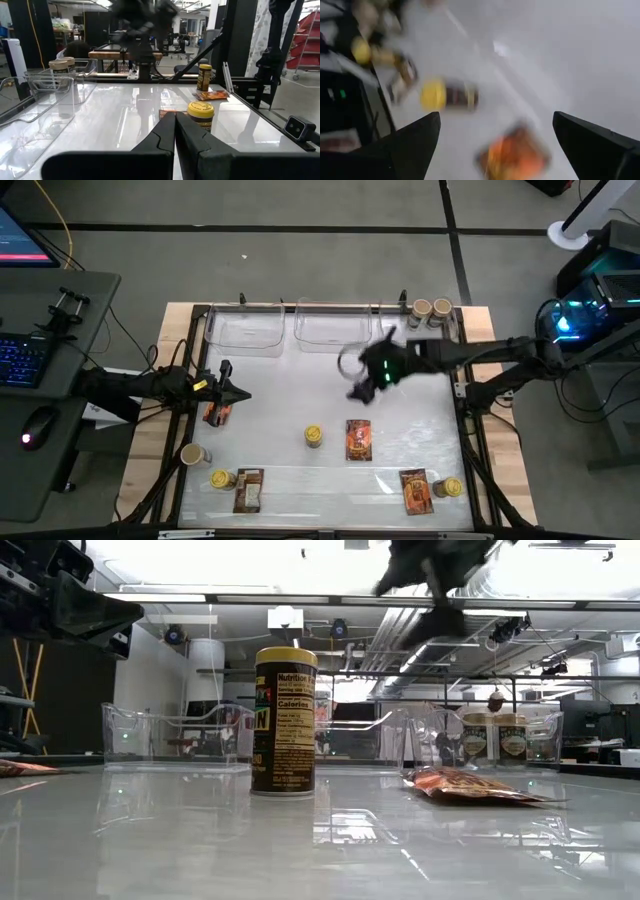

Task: Sort spices by type
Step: Put the gold seasoning bottle into the right transparent bin

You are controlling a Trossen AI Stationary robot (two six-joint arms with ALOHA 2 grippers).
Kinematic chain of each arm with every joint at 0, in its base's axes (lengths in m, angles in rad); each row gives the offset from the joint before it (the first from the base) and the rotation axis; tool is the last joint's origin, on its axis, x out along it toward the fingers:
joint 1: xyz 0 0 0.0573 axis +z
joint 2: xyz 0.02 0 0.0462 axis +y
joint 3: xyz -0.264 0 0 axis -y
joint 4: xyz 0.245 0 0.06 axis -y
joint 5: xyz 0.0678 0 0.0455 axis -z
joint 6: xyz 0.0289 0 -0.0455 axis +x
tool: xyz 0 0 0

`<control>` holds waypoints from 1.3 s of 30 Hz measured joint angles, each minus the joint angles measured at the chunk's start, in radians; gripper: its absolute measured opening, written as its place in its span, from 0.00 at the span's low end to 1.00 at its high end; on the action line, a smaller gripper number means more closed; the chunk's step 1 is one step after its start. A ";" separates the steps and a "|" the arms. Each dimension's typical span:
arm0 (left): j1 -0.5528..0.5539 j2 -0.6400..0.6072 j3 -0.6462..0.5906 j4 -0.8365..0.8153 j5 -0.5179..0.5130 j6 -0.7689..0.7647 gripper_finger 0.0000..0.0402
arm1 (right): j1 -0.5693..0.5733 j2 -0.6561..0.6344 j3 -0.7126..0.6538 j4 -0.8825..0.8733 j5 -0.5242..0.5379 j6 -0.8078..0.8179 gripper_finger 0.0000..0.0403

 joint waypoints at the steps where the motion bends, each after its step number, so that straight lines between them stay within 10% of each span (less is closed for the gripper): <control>1: 0.000 0.000 0.000 0.000 0.000 0.000 0.00 | 0.043 0.000 0.000 -0.050 -0.001 0.057 0.95; 9: 0.000 0.000 0.000 0.000 0.000 0.000 0.00 | 0.318 0.002 0.000 -0.124 0.212 0.536 0.95; 15: 0.000 0.000 0.000 0.000 0.000 0.000 0.00 | 0.340 0.006 0.000 -0.036 0.388 0.603 0.95; 30: 0.001 0.002 -0.001 0.039 -0.025 -0.008 0.00 | 0.207 0.006 0.000 -0.010 0.228 0.186 0.95; 39: 0.002 0.090 0.010 0.646 -0.399 -0.406 0.00 | 0.206 0.006 0.000 -0.163 0.225 -0.023 0.95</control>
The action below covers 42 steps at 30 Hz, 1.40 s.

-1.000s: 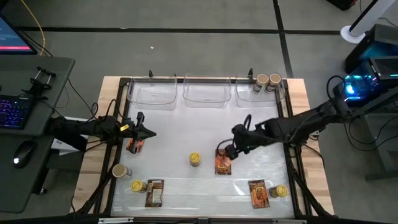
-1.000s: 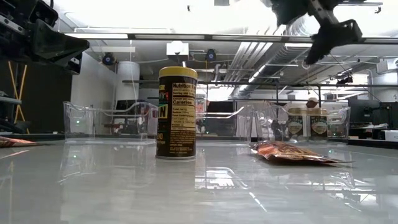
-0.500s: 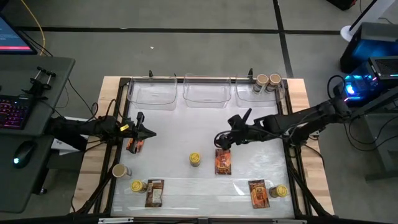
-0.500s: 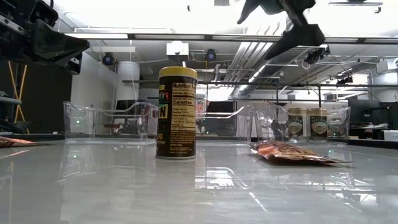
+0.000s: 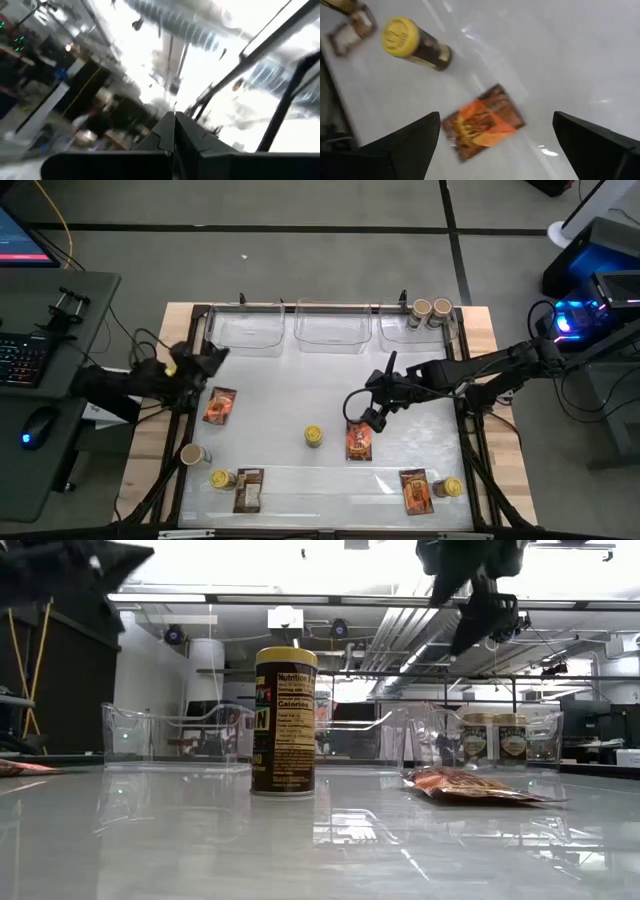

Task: Sort spices by type
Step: Put the gold seasoning bottle into the right transparent bin

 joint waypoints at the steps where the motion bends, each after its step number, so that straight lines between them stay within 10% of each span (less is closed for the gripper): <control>1: 0.000 0.031 0.019 0.016 0.010 -0.007 0.00 | -0.001 0.000 0.000 -0.013 0.018 -0.017 0.95; 6: 0.000 0.256 0.273 -0.205 0.192 0.007 0.00 | -0.029 0.000 0.000 -0.035 0.075 -0.083 0.95; 12: 0.000 0.460 0.839 -0.984 0.455 0.205 0.00 | -0.079 0.000 0.000 -0.034 0.077 -0.048 0.95; 17: 0.000 0.585 1.169 -1.374 0.472 0.188 0.00 | -0.091 0.000 0.000 -0.028 0.099 -0.026 0.95; 26: 0.001 0.676 1.298 -1.432 0.492 0.204 0.10 | -0.092 0.000 0.000 -0.014 0.116 0.028 0.95; 42: 0.001 0.835 1.493 -1.836 0.484 0.173 0.73 | -0.092 0.000 0.000 -0.014 0.118 0.032 0.95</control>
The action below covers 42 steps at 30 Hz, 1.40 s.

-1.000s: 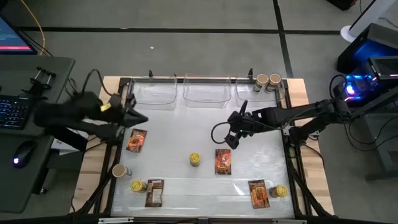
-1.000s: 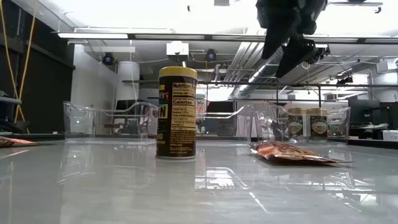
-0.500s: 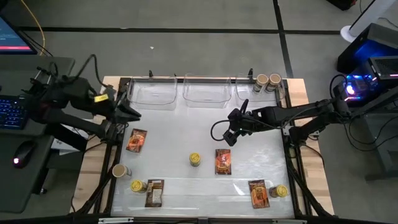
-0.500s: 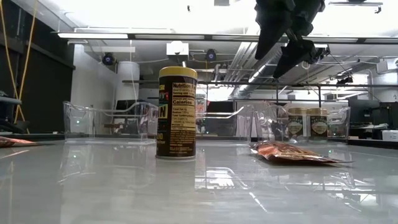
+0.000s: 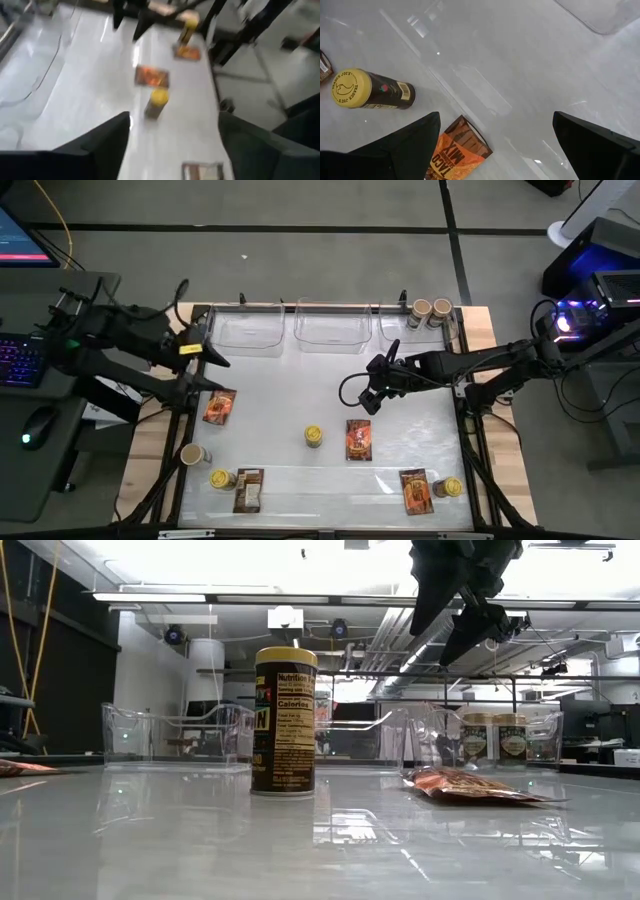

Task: Sort spices by type
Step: Put the gold seasoning bottle into the right transparent bin

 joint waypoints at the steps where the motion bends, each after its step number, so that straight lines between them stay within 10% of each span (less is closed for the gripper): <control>1: 0.000 0.015 0.017 -0.036 -0.008 0.005 0.76 | 0.000 0.000 0.000 0.000 0.000 0.000 0.95; 11: -0.054 0.131 -0.005 -0.391 0.054 -0.177 0.86 | 0.000 0.000 0.000 0.003 0.016 -0.001 0.95; 24: -0.587 0.109 -0.482 -0.294 0.120 -0.897 0.85 | 0.000 0.000 -0.001 0.003 0.022 -0.034 0.95; 32: -0.690 0.117 -0.527 -0.093 0.172 -1.264 0.85 | 0.000 0.000 -0.001 0.003 0.029 -0.034 0.95; 42: -0.767 0.242 -0.527 -0.119 0.151 -1.350 0.85 | -0.005 0.000 -0.001 0.004 0.047 -0.027 0.95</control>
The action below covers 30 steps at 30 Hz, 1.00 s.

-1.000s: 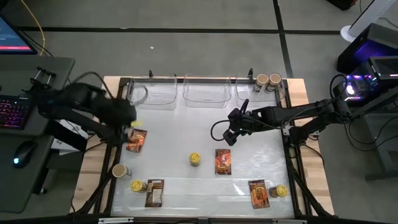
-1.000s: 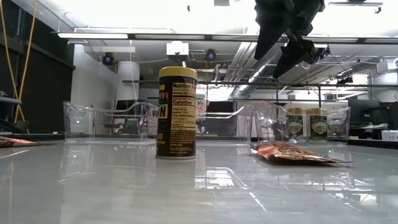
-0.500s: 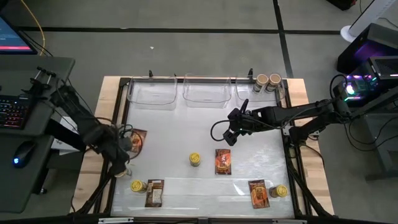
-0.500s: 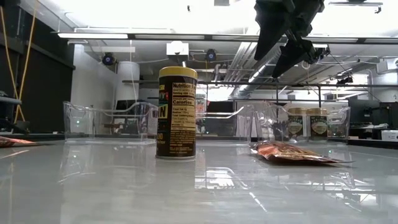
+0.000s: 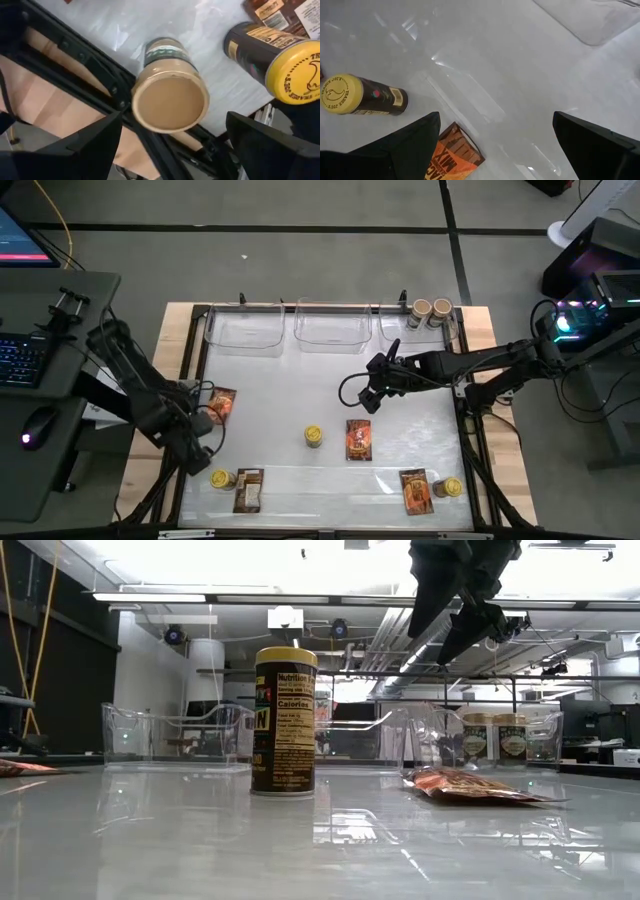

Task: Sort spices by type
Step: Put the gold seasoning bottle into the right transparent bin

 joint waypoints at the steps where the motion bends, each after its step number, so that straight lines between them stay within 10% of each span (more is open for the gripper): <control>1: -0.005 0.012 0.000 0.003 0.000 0.000 0.85 | -0.002 0.000 0.000 0.000 0.000 0.000 0.95; 30: -0.015 0.209 0.000 0.012 0.006 0.073 0.84 | -0.015 0.000 0.000 0.001 0.000 -0.008 0.95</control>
